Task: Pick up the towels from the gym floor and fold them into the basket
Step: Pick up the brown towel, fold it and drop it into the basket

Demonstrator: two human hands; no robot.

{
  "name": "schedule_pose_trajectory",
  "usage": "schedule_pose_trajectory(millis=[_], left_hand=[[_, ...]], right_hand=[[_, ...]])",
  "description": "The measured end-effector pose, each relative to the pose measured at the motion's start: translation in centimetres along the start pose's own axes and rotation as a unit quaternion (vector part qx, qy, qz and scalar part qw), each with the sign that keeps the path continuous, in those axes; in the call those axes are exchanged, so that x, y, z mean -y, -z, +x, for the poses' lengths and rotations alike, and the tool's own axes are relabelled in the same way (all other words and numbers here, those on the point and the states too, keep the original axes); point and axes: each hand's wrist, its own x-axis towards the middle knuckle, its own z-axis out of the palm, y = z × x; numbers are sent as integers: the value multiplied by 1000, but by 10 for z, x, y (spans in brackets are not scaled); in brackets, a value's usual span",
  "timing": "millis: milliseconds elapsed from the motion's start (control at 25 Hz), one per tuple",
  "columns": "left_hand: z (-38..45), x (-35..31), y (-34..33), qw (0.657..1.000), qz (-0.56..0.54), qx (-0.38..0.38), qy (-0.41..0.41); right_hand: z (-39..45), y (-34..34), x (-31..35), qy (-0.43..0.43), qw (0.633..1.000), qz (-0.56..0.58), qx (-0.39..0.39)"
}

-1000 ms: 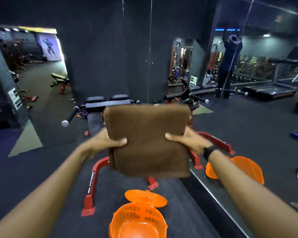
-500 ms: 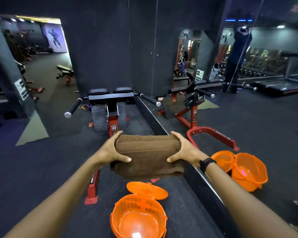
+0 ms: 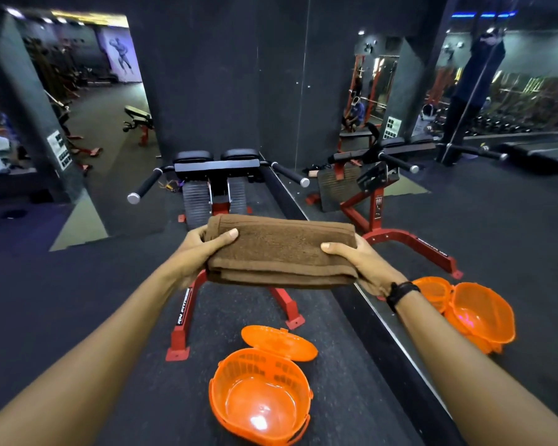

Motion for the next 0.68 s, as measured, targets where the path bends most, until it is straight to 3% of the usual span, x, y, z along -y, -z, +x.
schedule_pose_trajectory(millis=[400, 680], left_hand=[[28, 64, 23, 987, 32, -16, 155], [87, 178, 93, 966, 81, -8, 246]], right_hand=[[33, -9, -49, -107, 994, 7, -9], [87, -41, -165, -220, 963, -143, -60]])
